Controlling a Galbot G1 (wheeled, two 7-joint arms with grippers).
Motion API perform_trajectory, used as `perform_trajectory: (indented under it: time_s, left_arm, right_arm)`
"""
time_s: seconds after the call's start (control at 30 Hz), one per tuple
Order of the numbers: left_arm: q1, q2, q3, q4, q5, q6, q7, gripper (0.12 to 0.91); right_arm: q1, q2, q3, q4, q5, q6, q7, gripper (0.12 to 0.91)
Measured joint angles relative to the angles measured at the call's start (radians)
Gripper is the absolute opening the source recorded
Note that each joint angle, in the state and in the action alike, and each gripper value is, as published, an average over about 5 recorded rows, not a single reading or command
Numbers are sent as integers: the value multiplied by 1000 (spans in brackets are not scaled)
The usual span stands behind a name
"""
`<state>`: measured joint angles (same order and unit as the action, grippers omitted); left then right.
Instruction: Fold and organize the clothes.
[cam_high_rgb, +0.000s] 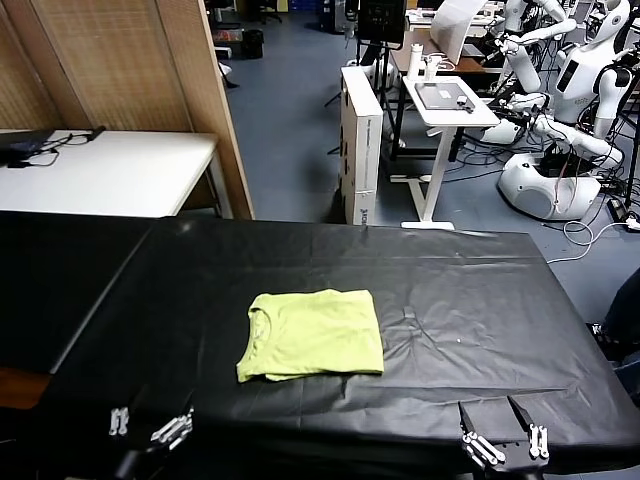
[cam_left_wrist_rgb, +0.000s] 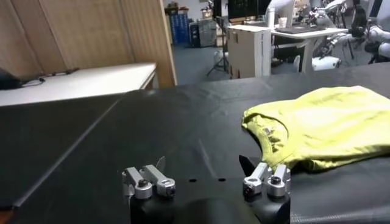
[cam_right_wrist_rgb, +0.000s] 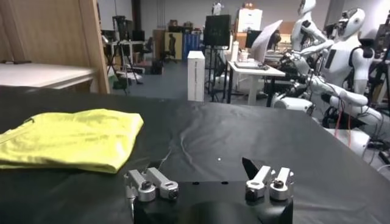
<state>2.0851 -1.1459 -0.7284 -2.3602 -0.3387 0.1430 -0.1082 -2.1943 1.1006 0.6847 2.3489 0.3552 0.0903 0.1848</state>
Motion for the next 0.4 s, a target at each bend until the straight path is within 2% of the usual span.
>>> perform_trajectory:
  time_s: [0.4]
  left_arm:
    - [3,0,0,1,0,4,2,907]
  right_arm:
    - [-1,0,-10,-4,-4,-1,-1,907]
